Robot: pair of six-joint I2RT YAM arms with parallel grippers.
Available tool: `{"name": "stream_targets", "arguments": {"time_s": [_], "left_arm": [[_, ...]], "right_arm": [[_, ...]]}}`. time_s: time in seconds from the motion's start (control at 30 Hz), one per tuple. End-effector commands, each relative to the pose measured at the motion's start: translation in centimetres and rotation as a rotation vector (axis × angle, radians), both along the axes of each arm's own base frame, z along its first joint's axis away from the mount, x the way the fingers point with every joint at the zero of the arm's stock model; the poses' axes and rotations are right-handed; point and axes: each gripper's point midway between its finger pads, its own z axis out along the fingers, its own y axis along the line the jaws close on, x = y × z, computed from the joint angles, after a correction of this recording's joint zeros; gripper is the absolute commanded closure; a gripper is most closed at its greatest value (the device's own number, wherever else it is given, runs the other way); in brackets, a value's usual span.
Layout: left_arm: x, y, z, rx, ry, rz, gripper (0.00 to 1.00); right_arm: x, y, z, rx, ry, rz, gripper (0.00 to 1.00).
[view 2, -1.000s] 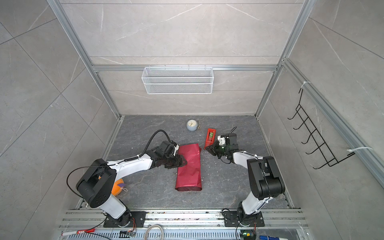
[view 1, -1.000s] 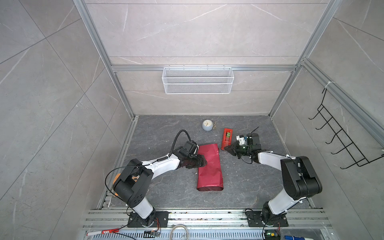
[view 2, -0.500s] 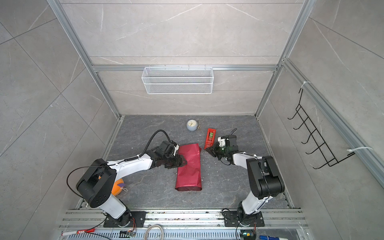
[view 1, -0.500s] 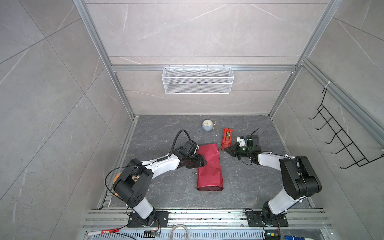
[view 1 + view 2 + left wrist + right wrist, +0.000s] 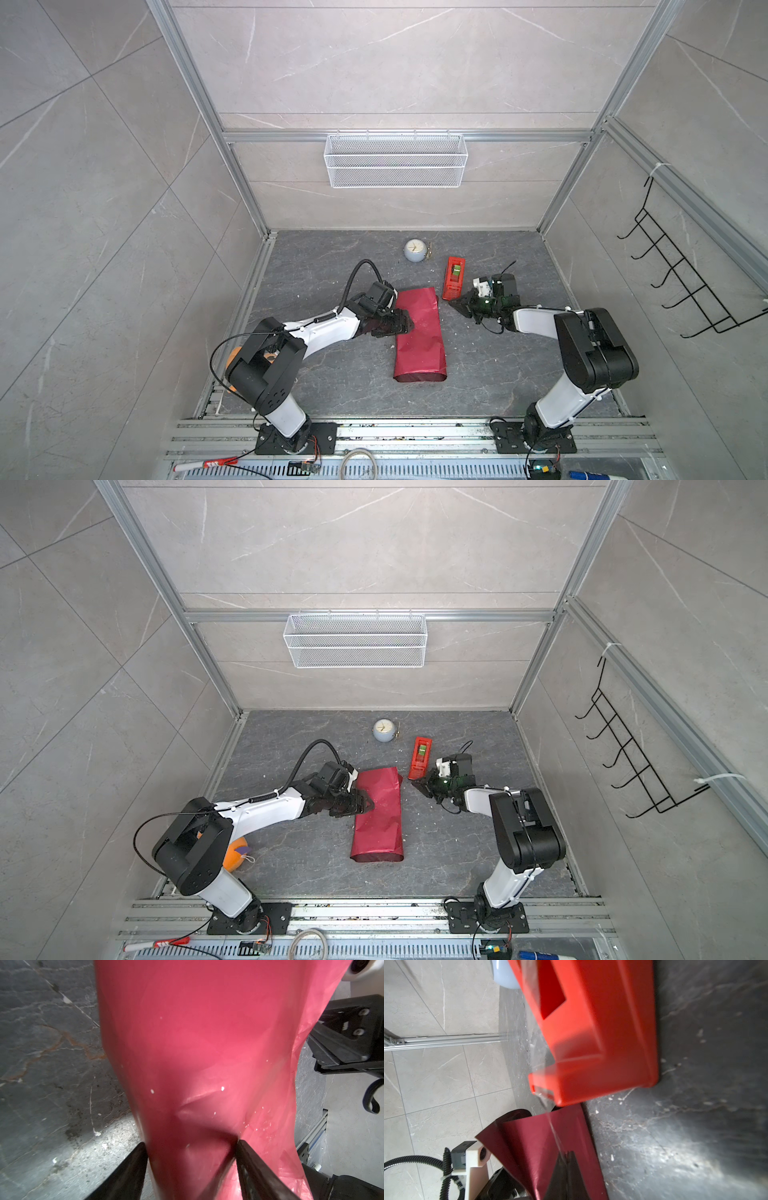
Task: Wrap the gift box in paper
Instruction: 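Pull the tape strip off the red dispenser with the right gripper, tearing it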
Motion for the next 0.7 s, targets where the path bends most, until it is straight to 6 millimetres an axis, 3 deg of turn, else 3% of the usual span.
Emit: {"name": "stream_targets", "arguments": {"time_s": [0.0,0.67], "left_arm": [[-1.9,3.1,-4.4,0.162,0.1,0.024,0.32],[-1.9,3.0,-4.3,0.157,0.098,0.023,0.32]], "right_arm": [[-1.2,-0.1,-2.4,-0.029,0.054,0.01,1.0],[-1.8,-3.1,-7.9,-0.181,0.165,-0.024,1.0]]}}
